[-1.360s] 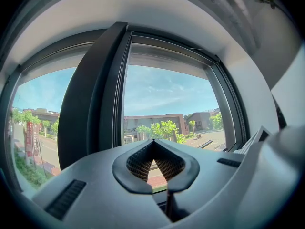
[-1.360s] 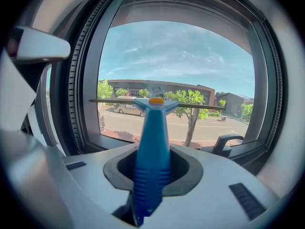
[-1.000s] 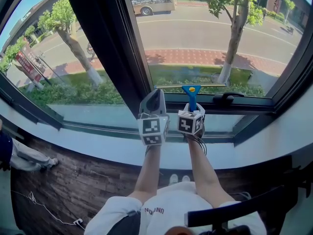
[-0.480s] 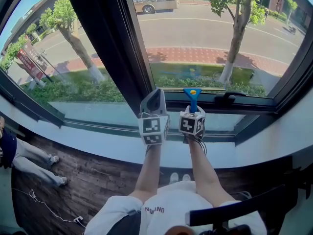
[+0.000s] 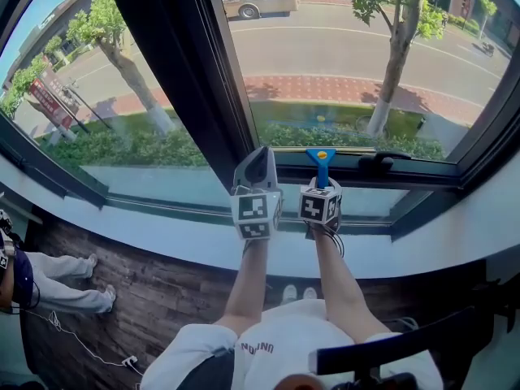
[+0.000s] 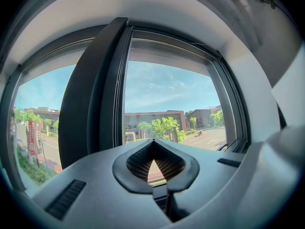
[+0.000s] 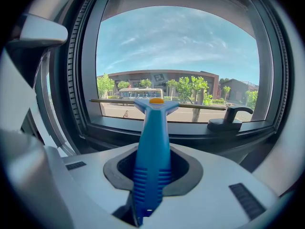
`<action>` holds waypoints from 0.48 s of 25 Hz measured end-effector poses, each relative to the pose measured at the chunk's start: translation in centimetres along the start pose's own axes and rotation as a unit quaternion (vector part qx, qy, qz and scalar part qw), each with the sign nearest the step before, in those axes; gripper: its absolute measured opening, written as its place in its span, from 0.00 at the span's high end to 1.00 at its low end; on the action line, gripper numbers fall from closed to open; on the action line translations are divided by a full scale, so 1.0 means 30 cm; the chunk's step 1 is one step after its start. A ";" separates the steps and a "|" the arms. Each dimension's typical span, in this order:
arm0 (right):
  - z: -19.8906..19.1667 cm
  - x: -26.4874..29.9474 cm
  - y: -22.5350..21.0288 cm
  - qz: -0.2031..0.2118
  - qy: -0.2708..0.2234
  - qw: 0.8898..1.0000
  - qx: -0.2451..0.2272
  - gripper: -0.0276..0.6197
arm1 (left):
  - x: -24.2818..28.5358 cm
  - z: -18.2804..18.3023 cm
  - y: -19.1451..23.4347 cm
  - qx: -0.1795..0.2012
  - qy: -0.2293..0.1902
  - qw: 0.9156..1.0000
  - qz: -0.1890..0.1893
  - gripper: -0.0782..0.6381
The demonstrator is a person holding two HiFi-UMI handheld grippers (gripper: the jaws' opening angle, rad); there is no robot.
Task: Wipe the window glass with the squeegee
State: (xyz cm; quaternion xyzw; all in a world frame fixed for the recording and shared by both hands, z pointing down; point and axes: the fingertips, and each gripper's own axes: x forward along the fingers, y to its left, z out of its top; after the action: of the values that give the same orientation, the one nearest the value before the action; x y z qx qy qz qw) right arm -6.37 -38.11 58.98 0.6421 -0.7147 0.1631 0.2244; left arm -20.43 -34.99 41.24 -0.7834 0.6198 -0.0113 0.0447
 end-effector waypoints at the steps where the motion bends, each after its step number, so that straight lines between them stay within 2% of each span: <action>1: -0.007 0.002 -0.001 0.000 0.002 1.000 -0.001 0.80 | 0.002 -0.003 -0.002 0.000 0.001 1.000 0.000 0.89; 12: -0.060 0.011 0.005 0.009 0.019 1.000 -0.002 0.80 | -0.002 -0.019 -0.012 -0.004 0.006 1.000 -0.001 0.89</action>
State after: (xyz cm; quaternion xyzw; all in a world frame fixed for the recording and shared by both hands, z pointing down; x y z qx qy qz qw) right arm -6.34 -37.45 60.68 0.6318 -0.7166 0.1762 0.2374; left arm -20.15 -34.87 41.85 -0.7838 0.6197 -0.0133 0.0382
